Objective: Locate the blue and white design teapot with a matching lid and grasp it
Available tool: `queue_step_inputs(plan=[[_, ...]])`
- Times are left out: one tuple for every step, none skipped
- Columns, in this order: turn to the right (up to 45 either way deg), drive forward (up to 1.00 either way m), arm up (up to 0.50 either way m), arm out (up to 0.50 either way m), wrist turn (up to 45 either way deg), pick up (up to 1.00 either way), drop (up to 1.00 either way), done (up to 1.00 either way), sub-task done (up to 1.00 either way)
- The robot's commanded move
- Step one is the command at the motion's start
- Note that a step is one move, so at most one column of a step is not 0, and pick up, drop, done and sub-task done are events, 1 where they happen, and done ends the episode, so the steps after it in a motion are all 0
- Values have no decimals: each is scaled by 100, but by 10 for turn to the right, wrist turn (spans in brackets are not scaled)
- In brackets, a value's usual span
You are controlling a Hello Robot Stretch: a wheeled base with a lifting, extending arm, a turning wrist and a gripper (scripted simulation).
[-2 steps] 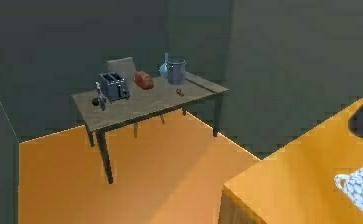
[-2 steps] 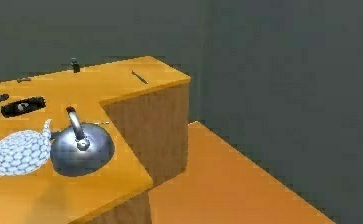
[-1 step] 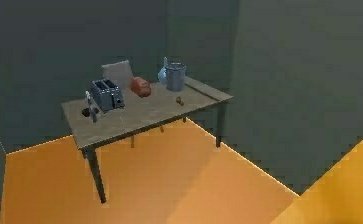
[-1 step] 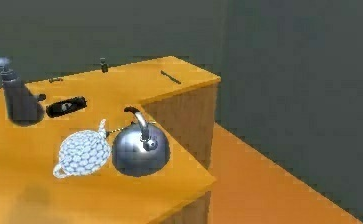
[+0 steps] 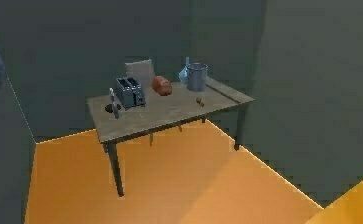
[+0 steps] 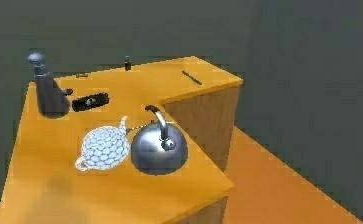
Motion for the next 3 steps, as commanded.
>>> queue_step_inputs(plan=[[0, 30, 0, 0, 0, 0, 0, 0, 0], [240, 0, 0, 0, 0, 0, 0, 0, 0], [0, 45, 0, 0, 0, 0, 0, 0, 0]])
